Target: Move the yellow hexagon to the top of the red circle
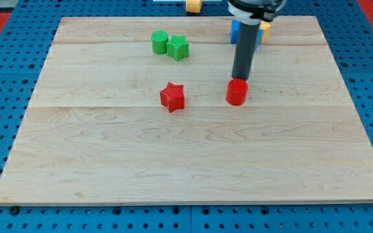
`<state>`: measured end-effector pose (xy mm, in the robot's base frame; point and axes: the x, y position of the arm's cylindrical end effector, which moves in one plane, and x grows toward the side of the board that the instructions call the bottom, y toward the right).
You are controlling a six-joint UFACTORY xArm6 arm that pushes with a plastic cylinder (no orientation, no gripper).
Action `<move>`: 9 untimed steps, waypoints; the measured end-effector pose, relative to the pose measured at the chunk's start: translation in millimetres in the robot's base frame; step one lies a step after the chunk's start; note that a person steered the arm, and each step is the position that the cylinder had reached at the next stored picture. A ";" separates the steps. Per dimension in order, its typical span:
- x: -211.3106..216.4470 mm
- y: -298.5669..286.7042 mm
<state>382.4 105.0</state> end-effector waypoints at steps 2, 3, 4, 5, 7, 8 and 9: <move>57.5 -34.1; 61.1 -34.3; 63.4 21.0; 63.0 80.0; 88.6 21.1; 35.5 31.3; -12.1 20.1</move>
<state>370.3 125.1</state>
